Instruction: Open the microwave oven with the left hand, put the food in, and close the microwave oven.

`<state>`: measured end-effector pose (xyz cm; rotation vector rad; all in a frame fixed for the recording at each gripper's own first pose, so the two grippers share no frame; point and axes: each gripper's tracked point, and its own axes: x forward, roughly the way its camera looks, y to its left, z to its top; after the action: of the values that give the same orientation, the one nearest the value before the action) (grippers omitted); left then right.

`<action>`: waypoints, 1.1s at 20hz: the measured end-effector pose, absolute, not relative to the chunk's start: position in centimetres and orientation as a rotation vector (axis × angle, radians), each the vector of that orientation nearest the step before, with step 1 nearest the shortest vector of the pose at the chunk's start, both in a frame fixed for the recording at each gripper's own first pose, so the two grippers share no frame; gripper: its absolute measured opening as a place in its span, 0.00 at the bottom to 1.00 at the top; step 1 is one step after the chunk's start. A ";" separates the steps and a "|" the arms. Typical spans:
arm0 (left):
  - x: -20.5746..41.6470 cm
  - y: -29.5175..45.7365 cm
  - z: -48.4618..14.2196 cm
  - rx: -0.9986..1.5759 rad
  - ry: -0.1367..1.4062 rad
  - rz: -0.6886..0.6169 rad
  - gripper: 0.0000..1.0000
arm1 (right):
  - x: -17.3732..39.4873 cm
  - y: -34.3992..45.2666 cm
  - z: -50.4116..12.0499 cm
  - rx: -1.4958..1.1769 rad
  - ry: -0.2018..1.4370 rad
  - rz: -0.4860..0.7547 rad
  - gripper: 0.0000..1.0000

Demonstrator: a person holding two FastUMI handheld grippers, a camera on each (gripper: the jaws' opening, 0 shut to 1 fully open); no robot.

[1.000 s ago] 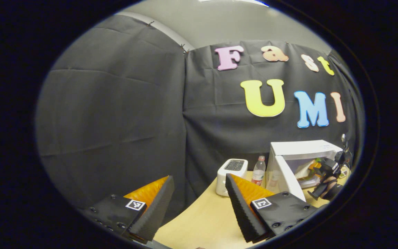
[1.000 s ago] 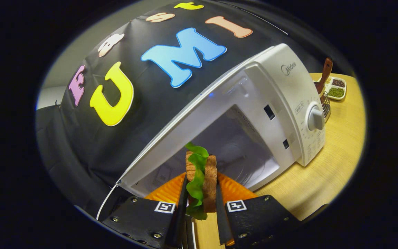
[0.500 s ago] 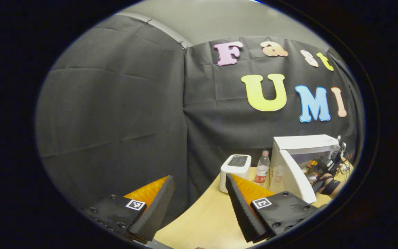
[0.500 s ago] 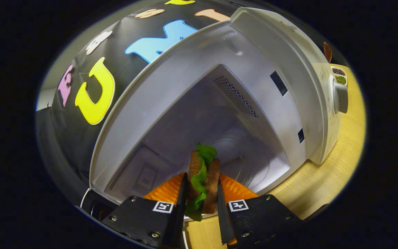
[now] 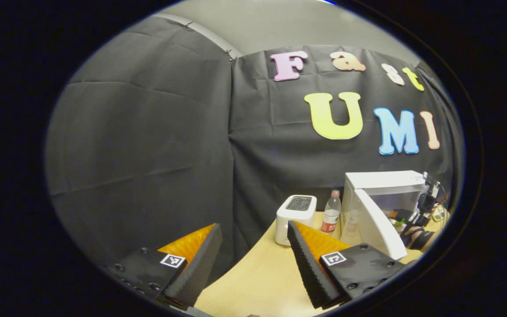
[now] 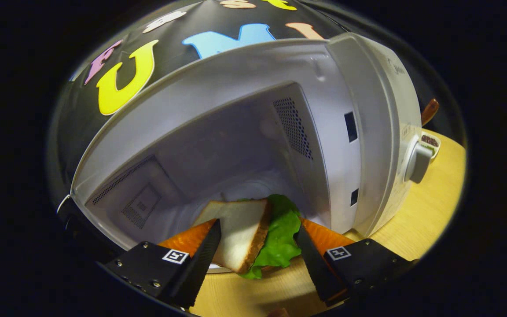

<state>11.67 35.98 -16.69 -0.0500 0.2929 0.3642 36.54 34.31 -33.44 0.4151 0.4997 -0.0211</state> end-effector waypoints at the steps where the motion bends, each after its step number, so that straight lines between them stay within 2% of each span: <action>1: 11.6 35.7 -17.0 -0.052 0.294 0.361 0.96 | 36.5 34.2 -32.8 0.386 0.483 -0.015 0.98; 7: 12.0 34.7 -17.9 -0.062 0.279 0.329 0.96 | 33.5 33.6 -27.9 0.256 0.428 0.095 0.98; 13: 12.6 34.0 -19.0 -0.105 0.261 0.312 0.97 | 28.8 30.2 -17.9 0.168 0.271 0.177 0.97; 22: 12.4 31.8 -21.7 -0.124 0.286 0.274 0.96 | 22.8 21.5 -5.5 0.074 0.094 0.171 0.97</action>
<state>12.40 31.83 -21.69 -0.1241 0.2864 0.2742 22.82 21.55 -5.53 0.0738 0.0937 0.1713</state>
